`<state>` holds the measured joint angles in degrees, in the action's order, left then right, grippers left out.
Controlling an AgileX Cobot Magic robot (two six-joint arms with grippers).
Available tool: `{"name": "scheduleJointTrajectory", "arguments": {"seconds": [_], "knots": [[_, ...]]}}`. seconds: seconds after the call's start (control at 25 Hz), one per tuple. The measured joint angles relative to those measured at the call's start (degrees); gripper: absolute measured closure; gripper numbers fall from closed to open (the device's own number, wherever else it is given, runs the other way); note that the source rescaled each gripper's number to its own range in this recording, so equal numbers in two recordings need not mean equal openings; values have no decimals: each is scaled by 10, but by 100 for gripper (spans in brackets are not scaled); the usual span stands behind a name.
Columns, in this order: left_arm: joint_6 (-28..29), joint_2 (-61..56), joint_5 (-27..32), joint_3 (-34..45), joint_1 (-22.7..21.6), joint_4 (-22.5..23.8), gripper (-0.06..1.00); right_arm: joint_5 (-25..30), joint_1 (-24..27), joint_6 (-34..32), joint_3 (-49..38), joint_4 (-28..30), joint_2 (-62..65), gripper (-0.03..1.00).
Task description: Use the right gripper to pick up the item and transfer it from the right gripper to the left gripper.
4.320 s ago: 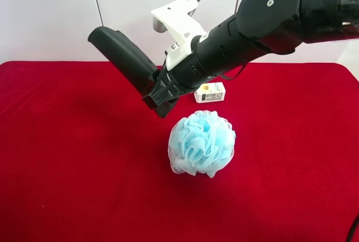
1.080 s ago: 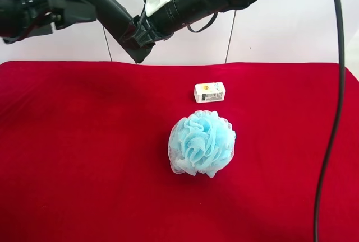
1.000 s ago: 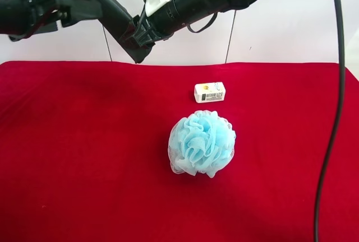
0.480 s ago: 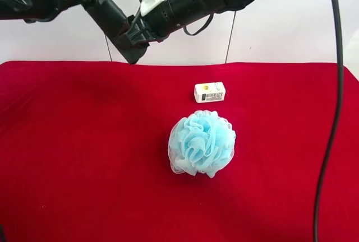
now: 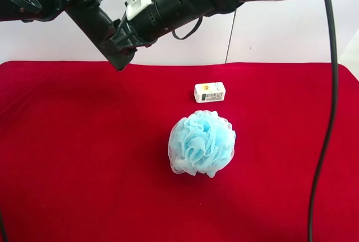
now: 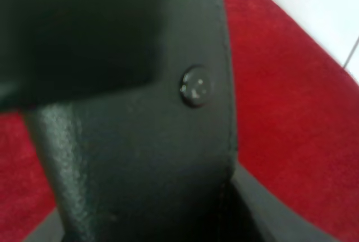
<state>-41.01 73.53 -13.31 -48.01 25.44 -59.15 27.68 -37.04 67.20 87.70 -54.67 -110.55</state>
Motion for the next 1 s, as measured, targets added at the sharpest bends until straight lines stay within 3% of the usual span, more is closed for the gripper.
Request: {"name": "scheduleJointTrajectory", "arguments": {"seconds": [0.24,0.36,0.44,0.52,0.56,1.0], "knots": [[0,0,-4,0,1,1,-5,1,-11,0,0,0,0,95],[0,0,-4,0,1,2,3,0,-11,0,0,0,0,95],[0,0,-4,0,1,9,25,0,-11,0,0,0,0,95],[1,0,-13,0,1,12,64,-6,-11,0,0,0,0,96],[6,0,-12,-1,1,11,75,-6,-11,0,0,0,-1,96],[7,0,-6,-4,2,12,76,-8,-11,0,0,0,-1,97]]}}
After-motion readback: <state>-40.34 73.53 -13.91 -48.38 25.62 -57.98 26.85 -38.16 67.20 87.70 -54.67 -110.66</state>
